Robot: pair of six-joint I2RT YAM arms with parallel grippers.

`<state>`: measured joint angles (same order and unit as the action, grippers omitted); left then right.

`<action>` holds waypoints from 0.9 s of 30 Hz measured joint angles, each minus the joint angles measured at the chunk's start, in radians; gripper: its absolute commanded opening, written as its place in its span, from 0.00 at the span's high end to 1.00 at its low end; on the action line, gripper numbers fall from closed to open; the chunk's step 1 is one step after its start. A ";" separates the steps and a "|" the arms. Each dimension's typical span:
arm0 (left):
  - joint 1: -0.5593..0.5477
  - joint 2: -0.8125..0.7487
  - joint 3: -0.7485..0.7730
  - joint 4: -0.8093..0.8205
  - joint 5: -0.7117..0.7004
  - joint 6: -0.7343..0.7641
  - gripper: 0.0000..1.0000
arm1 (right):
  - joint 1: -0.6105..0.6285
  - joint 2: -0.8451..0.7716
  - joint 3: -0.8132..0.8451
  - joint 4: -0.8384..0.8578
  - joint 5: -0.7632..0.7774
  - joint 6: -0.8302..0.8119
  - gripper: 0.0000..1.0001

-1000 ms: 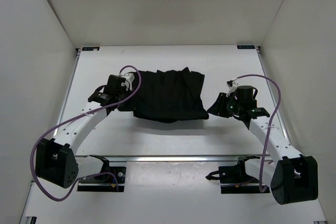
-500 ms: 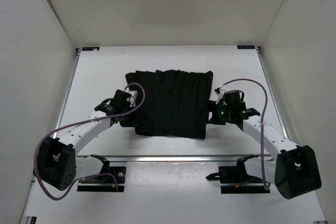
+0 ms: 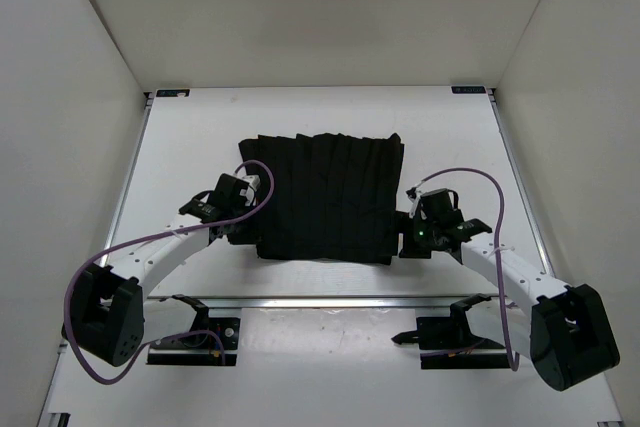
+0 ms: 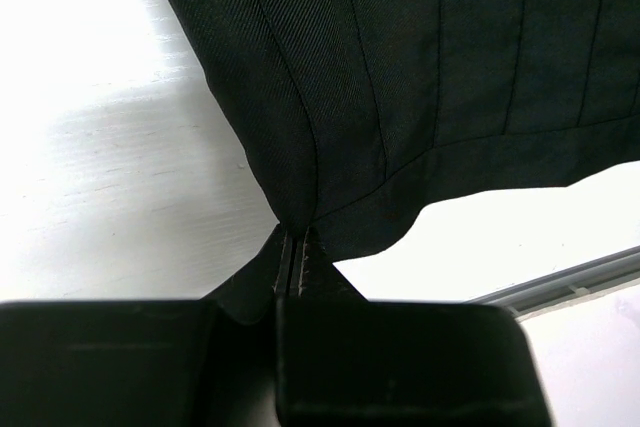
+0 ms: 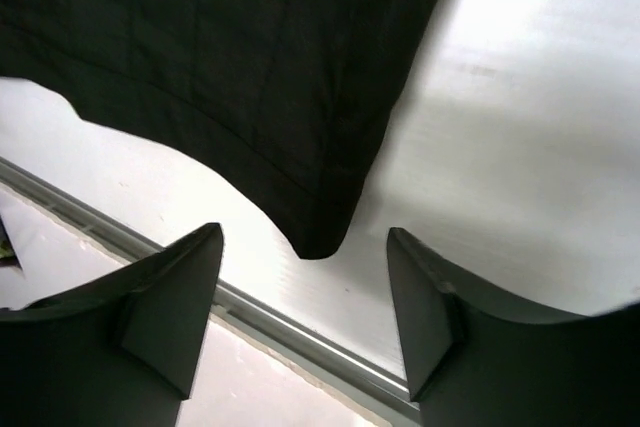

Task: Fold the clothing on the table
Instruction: Flatten the skirt out

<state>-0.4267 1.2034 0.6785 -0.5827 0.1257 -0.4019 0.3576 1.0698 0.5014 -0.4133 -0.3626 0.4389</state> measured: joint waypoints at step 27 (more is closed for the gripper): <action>0.115 0.227 0.217 0.005 0.017 0.048 1.00 | -0.097 0.334 0.337 0.074 -0.005 -0.016 0.99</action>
<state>-0.3115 1.4300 0.8959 -0.5774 0.1429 -0.3534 0.2607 1.4040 0.8387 -0.3397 -0.3672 0.4229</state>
